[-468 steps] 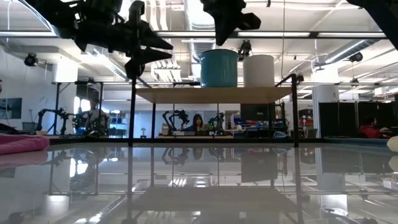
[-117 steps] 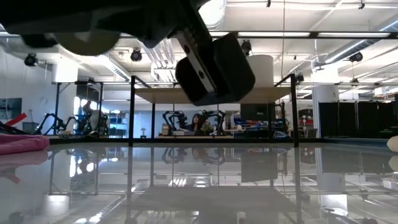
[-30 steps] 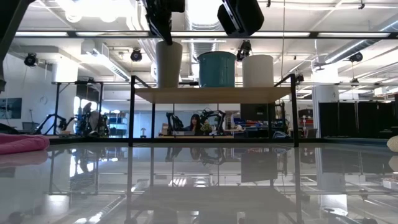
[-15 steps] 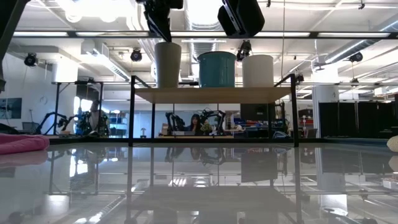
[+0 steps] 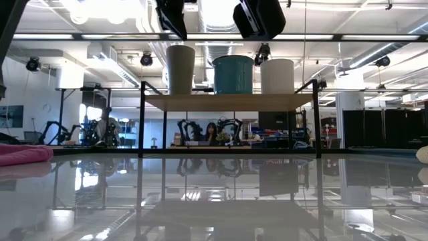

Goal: Stack small to large cups/mugs on shelf
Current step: Adjust the blue mug on the shelf

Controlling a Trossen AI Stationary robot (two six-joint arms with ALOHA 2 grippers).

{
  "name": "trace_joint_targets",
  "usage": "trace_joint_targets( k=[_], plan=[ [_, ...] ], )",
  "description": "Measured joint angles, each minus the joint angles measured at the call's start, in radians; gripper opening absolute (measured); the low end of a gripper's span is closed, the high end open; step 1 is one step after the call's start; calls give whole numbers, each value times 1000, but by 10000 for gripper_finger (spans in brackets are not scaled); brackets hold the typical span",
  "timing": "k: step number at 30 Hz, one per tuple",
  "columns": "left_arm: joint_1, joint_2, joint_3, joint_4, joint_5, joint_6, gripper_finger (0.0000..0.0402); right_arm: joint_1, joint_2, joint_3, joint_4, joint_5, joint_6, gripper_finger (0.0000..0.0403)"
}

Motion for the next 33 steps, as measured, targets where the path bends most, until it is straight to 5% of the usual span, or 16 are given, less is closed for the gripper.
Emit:
trace_joint_targets(
  k=[9,18,25,33],
  plan=[
    [-34,-17,71,2,-2,-2,85,-17,-52,0,-59,112,-29,9],
    [-37,-78,56,-3,21,-54,85,-100,-320,0,-558,352,-2,9],
    [-78,-163,31,69,248,-178,85,-269,-435,-14,-693,316,-100,8],
    [-266,-265,-51,196,246,-314,85,-475,-434,-15,-697,186,-277,8]
  ],
)
